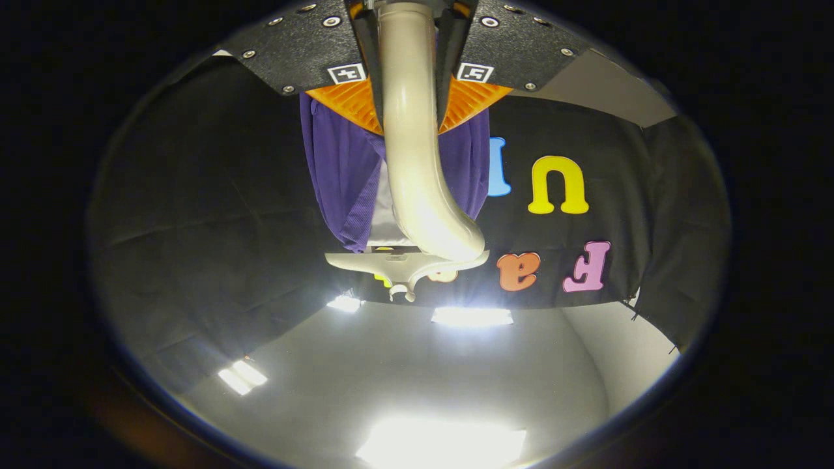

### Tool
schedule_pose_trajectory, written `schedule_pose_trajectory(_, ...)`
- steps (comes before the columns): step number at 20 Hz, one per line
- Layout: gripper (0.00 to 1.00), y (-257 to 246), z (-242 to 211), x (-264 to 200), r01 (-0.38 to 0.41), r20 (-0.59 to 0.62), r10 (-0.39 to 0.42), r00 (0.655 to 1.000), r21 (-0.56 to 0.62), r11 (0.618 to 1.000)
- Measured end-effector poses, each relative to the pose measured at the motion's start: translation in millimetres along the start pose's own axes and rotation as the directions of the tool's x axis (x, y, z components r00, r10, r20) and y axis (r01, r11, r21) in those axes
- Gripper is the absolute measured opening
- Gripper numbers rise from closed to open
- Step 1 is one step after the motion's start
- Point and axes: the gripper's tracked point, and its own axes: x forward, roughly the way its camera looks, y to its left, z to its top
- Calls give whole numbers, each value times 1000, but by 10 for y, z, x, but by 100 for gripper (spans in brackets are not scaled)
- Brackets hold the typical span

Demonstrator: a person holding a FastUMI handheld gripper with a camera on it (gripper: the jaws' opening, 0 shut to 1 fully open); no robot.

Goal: Iron the clothes twice with a garment steamer, once on the left side and once on the right side.

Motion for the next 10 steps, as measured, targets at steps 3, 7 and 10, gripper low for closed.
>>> schedule_pose_trajectory(3,36,51,-29,294,26,0,-26,1000,-26,999)
schedule_pose_trajectory(7,36,132,-162,618,48,-9,-48,999,-17,999)
schedule_pose_trajectory(10,36,175,-307,804,57,-30,-58,998,-34,998)
